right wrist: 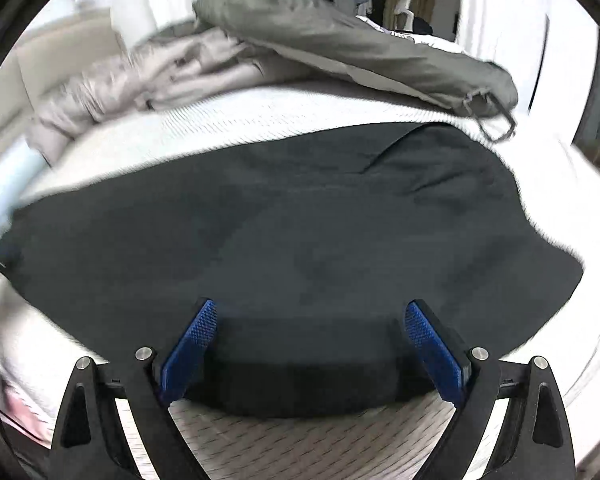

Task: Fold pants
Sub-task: 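Grasp the pants edge with the right gripper and fold it toward the left gripper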

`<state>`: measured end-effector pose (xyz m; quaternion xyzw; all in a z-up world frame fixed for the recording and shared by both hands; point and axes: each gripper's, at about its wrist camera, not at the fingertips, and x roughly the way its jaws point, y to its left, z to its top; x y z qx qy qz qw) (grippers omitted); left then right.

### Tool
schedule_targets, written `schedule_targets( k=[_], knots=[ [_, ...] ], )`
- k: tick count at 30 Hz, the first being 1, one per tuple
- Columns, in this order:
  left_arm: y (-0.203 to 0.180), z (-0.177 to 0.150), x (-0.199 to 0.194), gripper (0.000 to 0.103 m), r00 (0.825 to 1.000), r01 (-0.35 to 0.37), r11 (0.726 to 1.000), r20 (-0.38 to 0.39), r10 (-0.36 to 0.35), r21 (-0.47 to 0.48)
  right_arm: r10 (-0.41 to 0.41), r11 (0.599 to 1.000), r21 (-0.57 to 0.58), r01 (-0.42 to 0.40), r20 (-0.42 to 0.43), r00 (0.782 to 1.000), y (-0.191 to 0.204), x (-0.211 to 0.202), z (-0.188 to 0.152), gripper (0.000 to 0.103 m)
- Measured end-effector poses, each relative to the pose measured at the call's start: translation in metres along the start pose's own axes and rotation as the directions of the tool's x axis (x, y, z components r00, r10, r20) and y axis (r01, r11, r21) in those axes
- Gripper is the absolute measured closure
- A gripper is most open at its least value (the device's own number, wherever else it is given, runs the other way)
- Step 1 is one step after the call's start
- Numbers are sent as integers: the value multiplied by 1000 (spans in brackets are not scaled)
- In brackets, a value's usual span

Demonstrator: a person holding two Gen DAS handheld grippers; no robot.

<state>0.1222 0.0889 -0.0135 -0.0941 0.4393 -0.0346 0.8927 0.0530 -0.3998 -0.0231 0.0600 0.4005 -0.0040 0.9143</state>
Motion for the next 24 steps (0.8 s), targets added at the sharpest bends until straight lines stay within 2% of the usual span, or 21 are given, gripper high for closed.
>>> schedule_targets(
  k=[2, 5, 7, 8, 11, 14, 16, 19, 20, 22, 24],
  knots=[
    [-2, -13, -4, 15, 1000, 28, 998, 8, -28, -62, 93, 992, 82, -92, -2, 996, 30, -18, -29, 7],
    [-15, -37, -14, 18, 998, 59, 992, 22, -57, -109, 195, 966, 172, -193, 3, 981, 44, -28, -50, 7],
    [-28, -50, -18, 19, 996, 93, 990, 20, -91, -102, 301, 930, 225, -290, -12, 954, 50, -28, -59, 11],
    [-33, -53, -18, 21, 995, 103, 990, 17, -102, -93, 334, 916, 241, -320, -21, 942, 54, -27, -64, 15],
    [-49, -59, -17, 27, 996, 94, 994, 6, -93, -57, 406, 881, 268, -391, -2, 914, 74, -26, -74, 17],
    [-59, -58, -14, 29, 998, 64, 997, 9, -63, -32, 443, 856, 292, -425, 8, 897, 80, -15, -70, 17],
    [-63, -57, -12, 29, 998, 55, 998, 11, -55, -34, 455, 831, 333, -445, 53, 889, 78, -6, -65, 17],
    [-66, -54, -9, 29, 999, 44, 999, 2, -44, -30, 427, 823, 364, -435, 108, 898, 75, 6, -51, 20],
    [-67, -54, -7, 29, 999, 42, 999, -3, -42, -28, 413, 820, 381, -428, 125, 902, 73, 10, -45, 26],
    [-69, -54, -5, 29, 999, 40, 999, -17, -40, -25, 384, 809, 425, -406, 141, 913, 68, 17, -37, 44],
    [-73, -56, -4, 29, 999, 40, 999, -30, -40, -24, 361, 800, 453, -393, 160, 919, 61, 20, -31, 80]
  ],
)
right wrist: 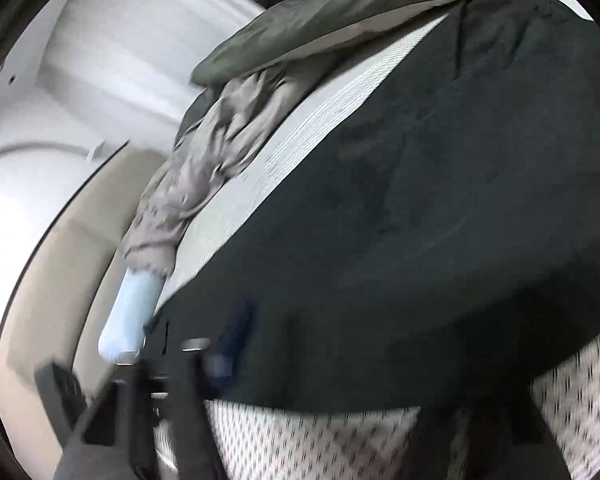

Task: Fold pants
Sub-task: 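Grasp the pants edge with the right gripper and fold it toward the left gripper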

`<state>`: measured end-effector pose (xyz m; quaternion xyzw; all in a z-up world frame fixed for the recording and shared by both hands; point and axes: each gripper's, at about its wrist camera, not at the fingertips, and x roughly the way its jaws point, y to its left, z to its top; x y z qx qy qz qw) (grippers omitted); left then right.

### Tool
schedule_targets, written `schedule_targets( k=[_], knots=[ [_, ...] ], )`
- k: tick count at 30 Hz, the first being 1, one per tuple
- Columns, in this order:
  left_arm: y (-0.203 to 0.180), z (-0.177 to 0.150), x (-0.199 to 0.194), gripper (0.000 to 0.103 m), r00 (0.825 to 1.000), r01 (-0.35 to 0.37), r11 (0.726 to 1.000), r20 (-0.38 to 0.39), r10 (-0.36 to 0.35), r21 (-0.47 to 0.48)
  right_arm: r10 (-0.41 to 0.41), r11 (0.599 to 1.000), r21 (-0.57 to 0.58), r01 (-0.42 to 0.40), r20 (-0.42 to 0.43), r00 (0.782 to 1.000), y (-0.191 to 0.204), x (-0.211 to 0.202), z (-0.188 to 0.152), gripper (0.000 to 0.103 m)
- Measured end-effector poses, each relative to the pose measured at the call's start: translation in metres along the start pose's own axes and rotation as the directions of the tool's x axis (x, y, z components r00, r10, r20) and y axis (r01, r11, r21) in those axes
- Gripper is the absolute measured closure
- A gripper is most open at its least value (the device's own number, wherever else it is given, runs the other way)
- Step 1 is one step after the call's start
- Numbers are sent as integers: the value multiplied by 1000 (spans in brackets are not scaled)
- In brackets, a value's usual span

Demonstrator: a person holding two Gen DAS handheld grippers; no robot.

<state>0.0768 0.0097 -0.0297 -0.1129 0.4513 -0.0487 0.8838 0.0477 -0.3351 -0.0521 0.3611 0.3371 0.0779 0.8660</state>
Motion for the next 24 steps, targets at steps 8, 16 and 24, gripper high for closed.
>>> schedule_targets(
  k=[8, 16, 24],
  knots=[
    [-20, -14, 4, 29, 988, 122, 991, -83, -127, -57, 33, 999, -35, -31, 64, 997, -4, -12, -1, 86],
    [-36, -13, 19, 29, 973, 181, 972, -115, -199, -151, 41, 998, -43, -38, 60, 997, -8, -23, -9, 86],
    [-53, -2, 38, 30, 976, 168, 970, -108, -189, -177, 17, 998, -63, -15, 32, 999, -15, -21, -14, 86]
  ],
)
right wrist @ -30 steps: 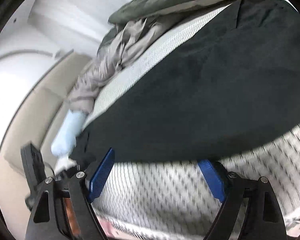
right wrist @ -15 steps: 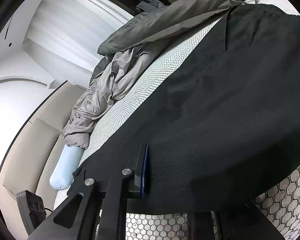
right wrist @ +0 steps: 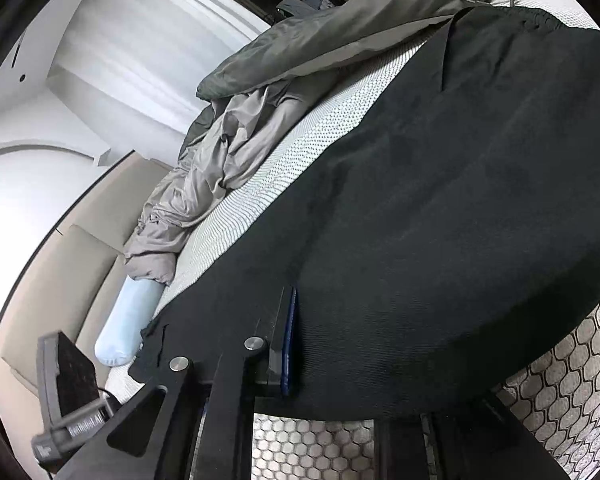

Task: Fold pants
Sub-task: 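Grasp the pants edge with the right gripper and fold it toward the left gripper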

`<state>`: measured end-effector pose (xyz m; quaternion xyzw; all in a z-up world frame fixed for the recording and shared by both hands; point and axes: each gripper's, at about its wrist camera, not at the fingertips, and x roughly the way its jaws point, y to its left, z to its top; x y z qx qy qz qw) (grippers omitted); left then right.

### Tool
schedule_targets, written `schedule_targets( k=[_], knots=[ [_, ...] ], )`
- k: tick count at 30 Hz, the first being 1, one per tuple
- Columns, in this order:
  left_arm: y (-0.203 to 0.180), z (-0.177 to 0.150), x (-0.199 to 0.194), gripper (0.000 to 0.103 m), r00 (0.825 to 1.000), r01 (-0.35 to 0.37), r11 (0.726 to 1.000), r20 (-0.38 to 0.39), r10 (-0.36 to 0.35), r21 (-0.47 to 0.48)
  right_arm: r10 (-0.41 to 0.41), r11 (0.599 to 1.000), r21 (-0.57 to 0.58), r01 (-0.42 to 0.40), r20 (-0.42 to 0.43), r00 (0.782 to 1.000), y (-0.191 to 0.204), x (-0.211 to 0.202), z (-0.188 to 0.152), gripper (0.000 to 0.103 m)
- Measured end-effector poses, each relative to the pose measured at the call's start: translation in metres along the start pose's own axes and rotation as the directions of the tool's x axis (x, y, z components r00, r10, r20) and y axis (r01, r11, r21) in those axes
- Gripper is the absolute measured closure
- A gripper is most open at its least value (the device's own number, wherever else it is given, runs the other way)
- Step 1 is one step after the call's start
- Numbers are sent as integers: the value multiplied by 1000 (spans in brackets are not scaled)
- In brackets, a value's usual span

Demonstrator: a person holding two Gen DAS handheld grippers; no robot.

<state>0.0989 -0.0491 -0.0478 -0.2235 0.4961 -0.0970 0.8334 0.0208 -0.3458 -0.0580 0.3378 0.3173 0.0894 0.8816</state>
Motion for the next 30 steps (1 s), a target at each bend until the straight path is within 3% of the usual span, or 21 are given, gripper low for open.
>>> schedule_targets(
  k=[5, 7, 9, 11, 15, 18, 22, 24, 25, 27, 29, 30],
  knots=[
    [-7, 9, 16, 38, 999, -19, 1000, 50, 19, -14, -19, 999, -29, 19, -18, 1000, -4, 2, -2, 86],
    [-6, 16, 26, 47, 998, -22, 999, 63, 24, -40, -28, 999, -41, 27, -22, 999, -4, 2, -3, 86],
    [-1, 23, 33, 70, 997, -22, 997, 78, 27, -73, -35, 998, -45, 33, -39, 999, -5, 5, -2, 86],
    [5, 27, 36, 87, 995, -12, 995, 97, 22, -97, -16, 1000, -19, 15, -49, 999, -9, 6, 0, 85],
    [11, 30, 37, 94, 992, 13, 995, 125, -1, -98, 2, 1000, 0, -2, -46, 999, -13, 6, 5, 84],
    [15, 30, 35, 94, 991, 18, 997, 134, -8, -74, -7, 1000, 25, 7, -6, 1000, -25, 0, 19, 87],
    [31, 25, 28, 92, 992, 22, 997, 129, -13, -73, -74, 987, 149, 65, 55, 996, -63, -26, 37, 87],
    [35, 23, 24, 90, 993, 23, 997, 115, -14, -79, -3, 976, 218, 2, 5, 1000, -78, -28, 37, 87],
    [35, 22, 22, 87, 993, 30, 996, 116, -20, -88, 20, 973, 229, -19, -1, 1000, -78, -28, 37, 86],
    [26, 21, 24, 65, 993, 69, 995, 101, -61, -77, 62, 973, 224, -59, -9, 998, -71, -27, 34, 72],
    [14, 20, 29, 56, 993, 69, 996, 100, -63, -52, 97, 972, 216, -92, -11, 995, -61, -19, 32, 61],
    [8, 20, 32, 56, 993, 60, 997, 101, -55, -43, 85, 974, 212, -83, 1, 996, -57, -15, 33, 61]
  ],
)
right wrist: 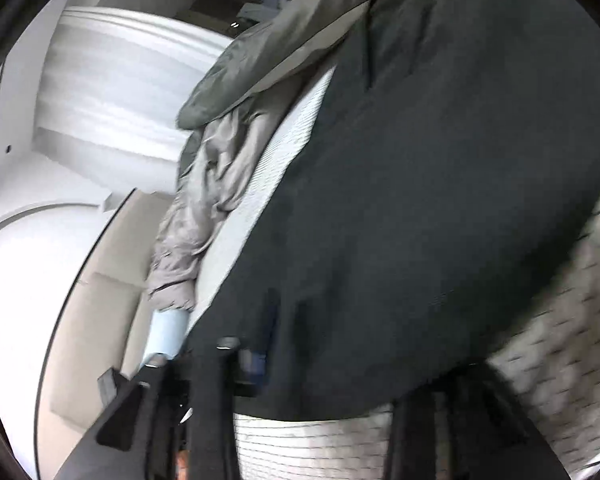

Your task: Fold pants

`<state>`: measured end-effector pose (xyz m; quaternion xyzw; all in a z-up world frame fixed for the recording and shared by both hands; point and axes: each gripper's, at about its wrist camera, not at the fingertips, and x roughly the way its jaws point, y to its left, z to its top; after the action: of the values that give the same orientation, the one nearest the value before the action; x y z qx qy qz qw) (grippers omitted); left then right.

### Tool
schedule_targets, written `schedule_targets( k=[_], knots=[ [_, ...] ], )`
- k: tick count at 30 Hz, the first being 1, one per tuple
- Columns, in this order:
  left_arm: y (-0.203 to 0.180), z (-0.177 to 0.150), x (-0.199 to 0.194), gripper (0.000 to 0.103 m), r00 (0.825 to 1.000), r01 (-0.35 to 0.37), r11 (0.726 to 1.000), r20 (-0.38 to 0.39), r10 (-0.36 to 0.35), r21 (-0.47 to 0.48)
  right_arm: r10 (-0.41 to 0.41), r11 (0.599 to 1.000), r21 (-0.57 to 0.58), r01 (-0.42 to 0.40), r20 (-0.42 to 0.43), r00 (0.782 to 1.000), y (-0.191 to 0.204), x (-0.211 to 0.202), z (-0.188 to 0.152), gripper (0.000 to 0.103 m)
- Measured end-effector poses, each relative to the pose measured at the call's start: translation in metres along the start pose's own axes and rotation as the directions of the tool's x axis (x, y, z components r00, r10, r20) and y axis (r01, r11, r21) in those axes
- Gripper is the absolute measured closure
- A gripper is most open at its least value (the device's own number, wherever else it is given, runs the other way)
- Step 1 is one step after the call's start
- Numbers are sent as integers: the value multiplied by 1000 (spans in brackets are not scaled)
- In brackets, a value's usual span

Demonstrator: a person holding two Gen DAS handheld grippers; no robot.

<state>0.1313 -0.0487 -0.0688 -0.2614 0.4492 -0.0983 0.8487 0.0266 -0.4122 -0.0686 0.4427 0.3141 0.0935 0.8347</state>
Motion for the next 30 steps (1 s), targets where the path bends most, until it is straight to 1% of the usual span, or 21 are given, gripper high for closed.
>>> schedule_targets(
  k=[2, 4, 5, 6, 8, 10, 12, 13, 15, 16, 17, 18, 19, 20, 22, 23, 24, 25, 26, 28, 30],
  knots=[
    [-6, -1, 8, 56, 1000, -13, 1000, 5, 13, -5, 0, 1000, 14, 0, 14, 1000, 2, 12, 1, 61],
    [-12, -2, 12, 65, 999, -43, 999, 29, 43, -2, -17, 1000, 19, 16, 34, 999, 2, 19, 4, 76],
    [-15, -1, 14, 83, 997, -67, 998, 44, 67, 9, -30, 999, 13, 29, 38, 999, 1, 19, 5, 92],
    [-16, 1, 14, 91, 996, -73, 997, 57, 71, 25, -19, 1000, 18, 18, 44, 999, 0, 18, 7, 96],
    [-14, 5, 10, 94, 997, -40, 999, 60, 38, 26, 19, 999, 30, -20, 62, 998, -3, 6, 11, 99],
    [-15, 7, 4, 94, 998, -17, 999, 58, 14, 42, -1, 1000, 8, 0, 83, 997, -6, -9, 15, 99],
    [-15, 7, 7, 90, 999, -34, 998, 26, 32, 60, -27, 1000, 4, 27, 41, 999, -11, -9, 17, 97],
    [-12, 5, 10, 88, 999, -36, 998, -2, 36, 43, -27, 999, 24, 27, 5, 1000, -17, -7, 16, 96],
    [-10, -2, 11, 73, 1000, 7, 999, -22, -6, 33, 0, 999, 49, 1, -20, 1000, -23, -7, 10, 96],
    [-15, -4, 11, 69, 1000, 9, 999, -13, -9, 45, 7, 999, 33, -6, -17, 1000, -19, -8, 8, 95],
    [-20, -6, 11, 60, 1000, 21, 998, -15, -20, 62, 10, 1000, 12, -9, -24, 1000, -14, -9, 5, 88],
    [-27, -8, 14, 51, 999, 35, 997, -24, -34, 71, 24, 1000, -1, -24, -30, 999, -9, -6, 3, 74],
    [-32, -11, 16, 49, 999, 38, 996, -22, -36, 76, 45, 999, -11, -45, -31, 999, -3, -1, 1, 68],
    [-39, -13, 21, 48, 1000, 25, 996, -15, -24, 89, 60, 998, -19, -60, -22, 998, 3, 3, -1, 65],
    [-48, -18, 28, 49, 1000, 2, 995, 5, -3, 102, 54, 997, -47, -55, -31, 998, 11, 14, -4, 65],
    [-53, -20, 33, 51, 1000, -22, 994, 23, 20, 108, 30, 998, -62, -32, -30, 999, 14, 22, -7, 66],
    [-57, -22, 35, 66, 998, -47, 993, 39, 43, 113, 15, 997, -80, -17, -27, 1000, 16, 26, -9, 73],
    [-62, -25, 37, 74, 997, -66, 990, 52, 60, 122, -4, 994, -108, 1, -27, 1000, 19, 30, -11, 81],
    [-64, -26, 39, 86, 996, -74, 990, 62, 67, 123, -24, 992, -124, 21, -22, 999, 20, 31, -12, 90],
    [-63, -24, 35, 92, 996, -48, 995, 79, 41, 83, 8, 997, -83, -9, -12, 1000, 14, 23, -10, 95],
    [-62, -21, 25, 92, 996, -14, 997, 86, 7, 82, 13, 999, -49, -13, 6, 1000, 6, 8, -7, 96]
  ],
)
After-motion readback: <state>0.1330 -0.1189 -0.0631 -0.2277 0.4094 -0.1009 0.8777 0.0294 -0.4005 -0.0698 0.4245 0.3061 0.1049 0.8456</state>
